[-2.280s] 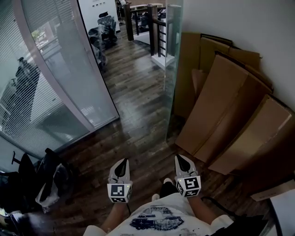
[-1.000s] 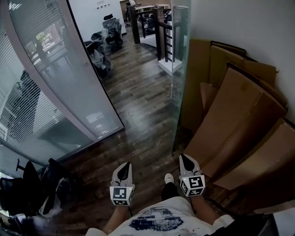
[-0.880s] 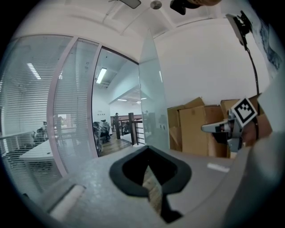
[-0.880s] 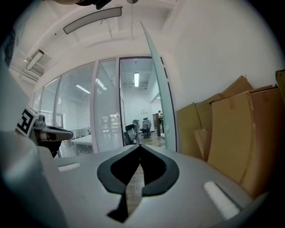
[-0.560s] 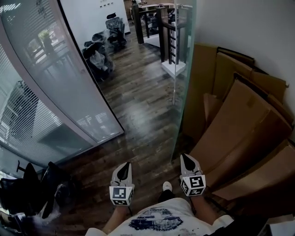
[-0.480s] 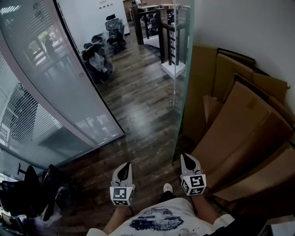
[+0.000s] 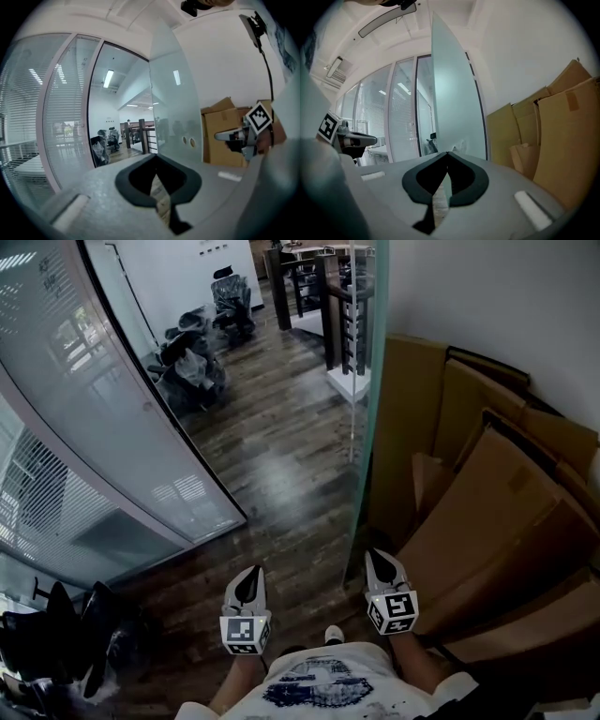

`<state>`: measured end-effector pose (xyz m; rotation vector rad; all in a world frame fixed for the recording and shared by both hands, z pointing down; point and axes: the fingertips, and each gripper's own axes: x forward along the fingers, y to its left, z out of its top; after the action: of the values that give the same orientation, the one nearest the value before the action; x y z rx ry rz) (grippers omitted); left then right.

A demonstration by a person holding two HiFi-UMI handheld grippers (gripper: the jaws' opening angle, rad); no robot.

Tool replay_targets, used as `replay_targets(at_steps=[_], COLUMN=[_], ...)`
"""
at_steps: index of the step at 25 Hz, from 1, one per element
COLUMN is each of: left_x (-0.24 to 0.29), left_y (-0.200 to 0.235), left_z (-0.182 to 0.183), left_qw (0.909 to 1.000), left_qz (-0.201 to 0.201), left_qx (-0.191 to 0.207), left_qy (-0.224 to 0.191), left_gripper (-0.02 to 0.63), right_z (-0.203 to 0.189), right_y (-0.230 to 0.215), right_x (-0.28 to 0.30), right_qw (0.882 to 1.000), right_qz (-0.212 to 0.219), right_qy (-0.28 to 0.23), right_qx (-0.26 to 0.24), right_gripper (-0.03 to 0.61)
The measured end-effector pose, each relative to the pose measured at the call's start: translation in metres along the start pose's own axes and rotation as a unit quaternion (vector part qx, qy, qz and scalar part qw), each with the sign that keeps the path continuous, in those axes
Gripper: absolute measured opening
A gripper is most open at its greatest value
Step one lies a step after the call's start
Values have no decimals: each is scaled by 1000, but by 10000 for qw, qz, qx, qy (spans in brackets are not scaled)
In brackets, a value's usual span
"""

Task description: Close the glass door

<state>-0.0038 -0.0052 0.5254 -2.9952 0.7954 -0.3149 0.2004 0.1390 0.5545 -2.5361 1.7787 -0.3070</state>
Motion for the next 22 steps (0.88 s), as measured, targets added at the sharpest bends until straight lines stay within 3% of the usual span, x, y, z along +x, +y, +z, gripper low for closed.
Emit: replay_targets(at_steps=[11, 16, 19, 21, 22], left_x=[31, 50, 62, 68, 71], left_y=[14, 18, 26, 30, 32], left_z=[3, 1, 0, 2, 3], left_qw=[9999, 9997, 9996, 9995, 9994], left_qz=[-24, -113, -175, -210, -224], left_qx=[75, 105, 106, 135, 153], left_qy=[90, 165, 203, 210, 209], left_gripper=[0, 0, 0, 0, 0], right_z=[-6, -10, -21, -27, -28], right_y=[-32, -42, -38, -37, -40], right_x=[37, 57, 74, 84, 89], right_qw=[9998, 9977, 9921, 9883, 9871], right_qz=[178, 653, 1109, 1349, 1434], right_qy=[103, 144, 327, 454, 483], right_qx=[58, -91, -489, -558, -526], right_gripper=[8, 9, 15, 94, 98])
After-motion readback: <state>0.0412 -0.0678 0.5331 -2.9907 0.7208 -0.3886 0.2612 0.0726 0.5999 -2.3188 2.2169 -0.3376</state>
